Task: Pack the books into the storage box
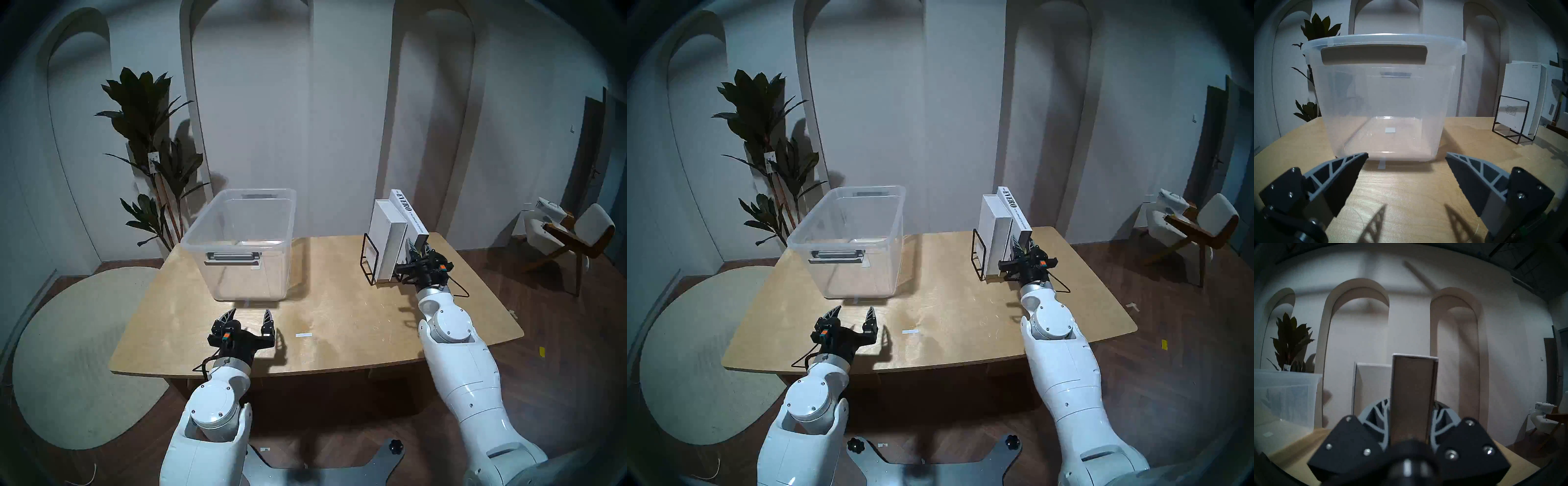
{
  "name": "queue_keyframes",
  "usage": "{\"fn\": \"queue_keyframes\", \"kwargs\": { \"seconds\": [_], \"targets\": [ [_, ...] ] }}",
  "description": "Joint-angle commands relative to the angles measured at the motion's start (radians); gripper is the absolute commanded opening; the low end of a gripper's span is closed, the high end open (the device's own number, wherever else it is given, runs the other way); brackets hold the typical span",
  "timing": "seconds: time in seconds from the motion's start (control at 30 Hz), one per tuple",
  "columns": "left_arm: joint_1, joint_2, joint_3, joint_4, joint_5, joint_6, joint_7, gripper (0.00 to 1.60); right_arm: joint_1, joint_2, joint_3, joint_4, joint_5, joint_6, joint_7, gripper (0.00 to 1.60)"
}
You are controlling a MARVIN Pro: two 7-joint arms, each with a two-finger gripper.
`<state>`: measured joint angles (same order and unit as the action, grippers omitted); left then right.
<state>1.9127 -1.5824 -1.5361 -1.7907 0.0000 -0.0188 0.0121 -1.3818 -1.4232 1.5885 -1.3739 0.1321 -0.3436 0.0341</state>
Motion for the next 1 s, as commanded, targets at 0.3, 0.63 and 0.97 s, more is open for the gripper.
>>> {"fn": "queue_keyframes", "kwargs": {
  "seconds": [0.3, 0.63, 0.97],
  "targets": [
    [-0.007, 0.000, -0.001, -0.016, -0.001, -0.005, 0.000, 1.60, 0.073, -0.042, -0.053, -0.205, -0.024, -0.117, -0.013, 0.00],
    [-0.007, 0.000, -0.001, -0.018, -0.001, -0.005, 0.000, 1.60, 0.063, -0.065, -0.115, -0.331, -0.105, -0.124, -0.035, 0.00],
    [-0.006, 0.000, -0.001, -0.019, -0.001, -0.005, -0.001, 1.60, 0.034, -0.069, -0.179, -0.449, -0.246, -0.022, -0.077, 0.00]
  ]
}}
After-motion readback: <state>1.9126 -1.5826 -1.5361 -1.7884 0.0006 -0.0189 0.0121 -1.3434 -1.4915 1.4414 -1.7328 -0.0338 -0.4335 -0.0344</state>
